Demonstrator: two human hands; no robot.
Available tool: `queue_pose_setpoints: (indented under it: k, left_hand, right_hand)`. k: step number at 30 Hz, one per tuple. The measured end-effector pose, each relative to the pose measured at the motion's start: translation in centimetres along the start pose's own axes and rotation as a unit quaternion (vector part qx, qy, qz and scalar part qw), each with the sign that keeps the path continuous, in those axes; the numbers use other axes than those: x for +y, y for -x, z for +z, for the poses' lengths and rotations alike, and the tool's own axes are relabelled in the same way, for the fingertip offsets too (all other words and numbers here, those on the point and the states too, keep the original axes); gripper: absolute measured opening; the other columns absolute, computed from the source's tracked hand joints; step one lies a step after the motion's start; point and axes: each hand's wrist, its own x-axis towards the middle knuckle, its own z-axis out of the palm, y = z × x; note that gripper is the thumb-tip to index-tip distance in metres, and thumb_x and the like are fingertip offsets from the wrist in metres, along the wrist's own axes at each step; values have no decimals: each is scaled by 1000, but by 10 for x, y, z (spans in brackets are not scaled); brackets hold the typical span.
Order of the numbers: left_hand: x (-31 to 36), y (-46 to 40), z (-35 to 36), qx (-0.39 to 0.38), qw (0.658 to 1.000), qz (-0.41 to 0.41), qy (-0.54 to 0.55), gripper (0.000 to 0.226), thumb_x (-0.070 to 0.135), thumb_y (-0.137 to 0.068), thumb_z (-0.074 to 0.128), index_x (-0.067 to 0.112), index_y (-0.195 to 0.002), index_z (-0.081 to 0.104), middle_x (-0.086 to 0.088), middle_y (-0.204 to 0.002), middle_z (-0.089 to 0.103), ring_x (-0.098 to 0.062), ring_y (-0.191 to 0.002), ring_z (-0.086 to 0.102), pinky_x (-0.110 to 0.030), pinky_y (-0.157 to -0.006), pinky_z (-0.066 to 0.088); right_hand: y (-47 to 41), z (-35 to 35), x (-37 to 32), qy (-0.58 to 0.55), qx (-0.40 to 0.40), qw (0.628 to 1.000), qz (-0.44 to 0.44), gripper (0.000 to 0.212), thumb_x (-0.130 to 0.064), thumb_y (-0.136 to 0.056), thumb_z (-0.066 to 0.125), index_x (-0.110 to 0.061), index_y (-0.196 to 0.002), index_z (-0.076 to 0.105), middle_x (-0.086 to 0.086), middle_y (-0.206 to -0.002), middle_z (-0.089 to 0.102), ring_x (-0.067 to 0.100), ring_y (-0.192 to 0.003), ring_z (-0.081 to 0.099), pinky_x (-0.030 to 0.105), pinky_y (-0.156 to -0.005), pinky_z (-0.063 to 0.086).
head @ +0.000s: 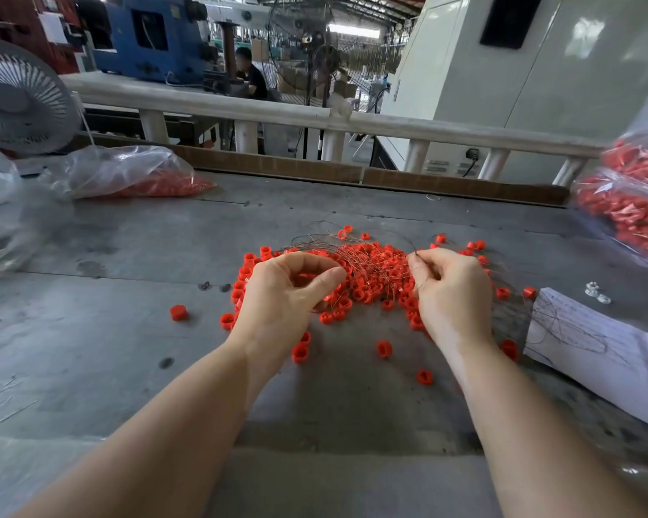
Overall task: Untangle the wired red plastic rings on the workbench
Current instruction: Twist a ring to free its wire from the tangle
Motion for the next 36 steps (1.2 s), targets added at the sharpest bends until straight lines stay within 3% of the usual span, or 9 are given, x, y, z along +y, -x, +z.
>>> queue_pose_setpoints:
  k: [3, 6, 10, 18, 21, 24, 29, 32, 36]
  left_hand:
    - [1, 0, 0, -2, 1000, 3, -5, 9, 18, -80, 72, 25, -74, 70, 13, -60, 65, -1, -55, 57, -12, -59, 47]
    - [1, 0, 0, -2, 1000, 7, -8, 9, 17, -80, 72, 24, -75, 70, 14, -59, 65, 1, -54, 57, -11, -57, 45]
    - [2, 0, -1, 1, 1000, 7, -15, 4, 18, -80, 72, 21, -78, 71, 13, -58, 63, 1, -52, 55, -11, -56, 45]
    - [4, 0, 0, 8, 1000, 8, -7, 7, 15, -80, 72, 19, -76, 70, 10, -55, 61, 1, -48, 53, -10, -52, 44]
    - [3, 0, 0, 8, 1000, 7, -5, 6, 15, -80, 72, 20, -76, 70, 10, -55, 61, 0, -48, 53, -11, -53, 44]
    - [2, 0, 0, 4, 1000, 3, -3, 7, 15, -80, 73, 21, -76, 71, 11, -57, 63, 1, -50, 54, -10, -54, 44]
    - [2, 1, 2, 3, 1000, 6, -2, 11, 13, -79, 73, 22, -74, 70, 12, -57, 64, 2, -52, 55, -11, -54, 46]
    - [1, 1, 2, 3, 1000, 5, -4, 12, 13, -79, 73, 22, -73, 70, 12, -57, 64, 3, -53, 56, -10, -54, 46]
    - [-1, 0, 1, 4, 1000, 1, -14, 8, 17, -79, 73, 24, -75, 70, 13, -60, 66, 3, -55, 57, -11, -56, 47]
  right_hand:
    - [-2, 0, -2, -210, -28, 973, 94, 19, -11, -93, 57, -13, -78, 69, -3, -52, 61, 8, -44, 53, 20, -48, 44]
    - [-3, -1, -5, -287, -31, 952, 101, 21, -1, -93, 52, -15, -85, 67, 0, -72, 69, 6, -63, 64, 16, -60, 51]
    - [-3, 0, -6, -196, -48, 979, 22, 29, 6, -92, 48, -10, -110, 66, -4, -90, 68, 2, -84, 67, 14, -78, 51]
    - [-2, -2, -8, -166, 21, 979, -118, 32, 1, -92, 51, -8, -120, 62, -6, -109, 66, 6, -103, 64, 18, -91, 49]
    - [-3, -2, -8, -187, -23, 975, -115, 35, 0, -94, 49, -11, -125, 59, -19, -111, 61, 12, -100, 62, 7, -83, 46]
    - [-4, 0, -5, -146, -108, 979, -90, 41, 1, -95, 45, -17, -131, 54, -23, -119, 55, -5, -112, 54, 1, -89, 36]
    - [-4, 10, 5, 48, -210, 973, -86, 48, 4, -95, 38, -17, -138, 46, 0, -138, 51, 13, -131, 41, 13, -105, 23]
    - [-4, 11, 7, 165, -200, 958, -120, 55, 10, -91, 39, -19, -138, 47, 7, -128, 50, 22, -120, 40, 29, -105, 28]
    - [-2, 9, 5, 187, -162, 960, -130, 64, 15, -84, 38, -22, -135, 50, 6, -115, 49, 24, -111, 40, 34, -100, 31]
